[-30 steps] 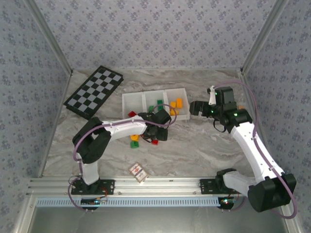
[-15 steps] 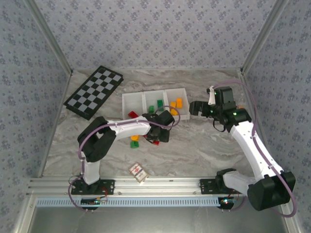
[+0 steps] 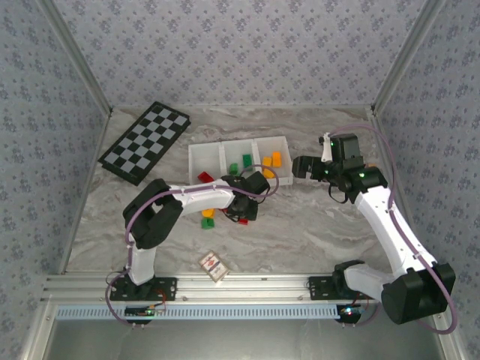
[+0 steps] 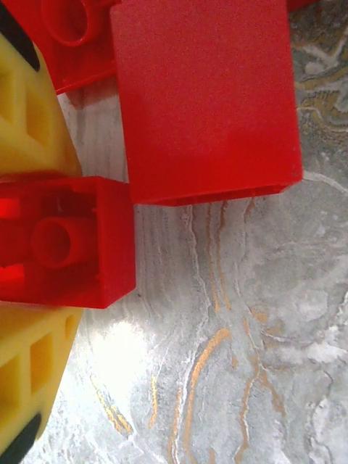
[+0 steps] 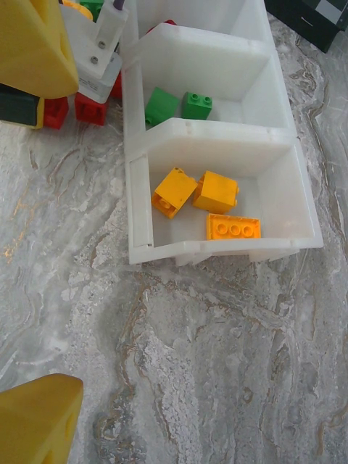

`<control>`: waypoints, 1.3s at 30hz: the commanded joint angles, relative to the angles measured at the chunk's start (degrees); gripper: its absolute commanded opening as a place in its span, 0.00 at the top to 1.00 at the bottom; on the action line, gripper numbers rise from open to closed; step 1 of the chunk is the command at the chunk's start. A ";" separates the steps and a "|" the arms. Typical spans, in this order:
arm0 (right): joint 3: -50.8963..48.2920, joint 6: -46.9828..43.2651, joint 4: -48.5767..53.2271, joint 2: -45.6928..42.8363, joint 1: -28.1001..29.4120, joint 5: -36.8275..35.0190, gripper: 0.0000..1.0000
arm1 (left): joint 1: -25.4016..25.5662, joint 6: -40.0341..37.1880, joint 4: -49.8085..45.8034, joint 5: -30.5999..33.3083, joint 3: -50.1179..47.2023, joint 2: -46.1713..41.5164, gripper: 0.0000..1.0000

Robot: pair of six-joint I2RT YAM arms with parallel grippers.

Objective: Sort the legos into containers by color
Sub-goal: Pick up the lego from the center of the table, then place the lego in the container.

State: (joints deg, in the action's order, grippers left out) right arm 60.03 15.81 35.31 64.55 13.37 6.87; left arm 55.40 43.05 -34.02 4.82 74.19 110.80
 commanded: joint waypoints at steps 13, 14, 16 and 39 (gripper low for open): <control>-1.11 0.64 1.24 -2.01 -0.98 -1.76 0.00 | -0.53 0.11 -2.93 4.69 0.11 -7.58 0.79; -1.23 0.68 1.25 -2.30 -1.05 -1.91 0.00 | -0.81 -0.21 -3.77 5.30 0.37 -8.75 0.78; -1.49 0.78 1.08 -2.59 -1.28 -1.88 0.00 | -1.86 -1.06 -4.56 5.72 0.86 -11.05 0.79; -2.91 1.54 -1.39 -2.33 -2.55 0.52 0.00 | -28.05 -10.44 -6.32 -1.60 10.72 -9.91 0.77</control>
State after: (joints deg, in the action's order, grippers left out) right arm 56.88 16.71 34.85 62.65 11.29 6.24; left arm 27.64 34.24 -40.73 6.55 81.49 98.45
